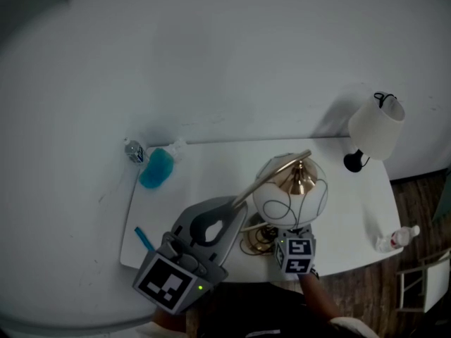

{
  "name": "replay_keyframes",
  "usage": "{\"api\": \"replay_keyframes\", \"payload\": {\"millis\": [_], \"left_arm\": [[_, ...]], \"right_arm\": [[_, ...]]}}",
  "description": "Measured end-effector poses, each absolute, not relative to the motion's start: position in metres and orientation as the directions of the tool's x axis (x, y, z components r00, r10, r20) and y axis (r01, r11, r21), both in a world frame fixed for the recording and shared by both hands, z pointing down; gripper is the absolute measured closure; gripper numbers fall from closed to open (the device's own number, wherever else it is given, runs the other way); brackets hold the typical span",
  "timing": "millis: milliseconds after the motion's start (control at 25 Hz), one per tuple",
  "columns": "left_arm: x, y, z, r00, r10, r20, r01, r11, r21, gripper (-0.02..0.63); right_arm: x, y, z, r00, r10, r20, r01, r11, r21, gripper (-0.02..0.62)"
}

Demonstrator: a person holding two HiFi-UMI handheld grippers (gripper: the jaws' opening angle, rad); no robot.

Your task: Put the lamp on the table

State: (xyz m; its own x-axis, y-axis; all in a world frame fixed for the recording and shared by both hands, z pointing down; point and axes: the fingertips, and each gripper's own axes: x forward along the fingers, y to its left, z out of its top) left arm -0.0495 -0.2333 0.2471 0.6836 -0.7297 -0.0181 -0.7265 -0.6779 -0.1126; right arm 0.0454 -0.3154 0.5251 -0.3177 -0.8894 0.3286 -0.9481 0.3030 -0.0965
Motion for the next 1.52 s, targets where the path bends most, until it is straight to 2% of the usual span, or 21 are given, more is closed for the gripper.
{"api": "replay_keyframes", "payload": {"millis": [1520], "left_arm": [[-0.061,-0.309,0.275,0.642,-0.766,0.034,-0.763,-0.642,-0.069,0.581]], "right_arm": [[0.034,-0.383,0.555,-0.350,-0.856,0.380,-0.936,0.334,-0.108,0.561]]}}
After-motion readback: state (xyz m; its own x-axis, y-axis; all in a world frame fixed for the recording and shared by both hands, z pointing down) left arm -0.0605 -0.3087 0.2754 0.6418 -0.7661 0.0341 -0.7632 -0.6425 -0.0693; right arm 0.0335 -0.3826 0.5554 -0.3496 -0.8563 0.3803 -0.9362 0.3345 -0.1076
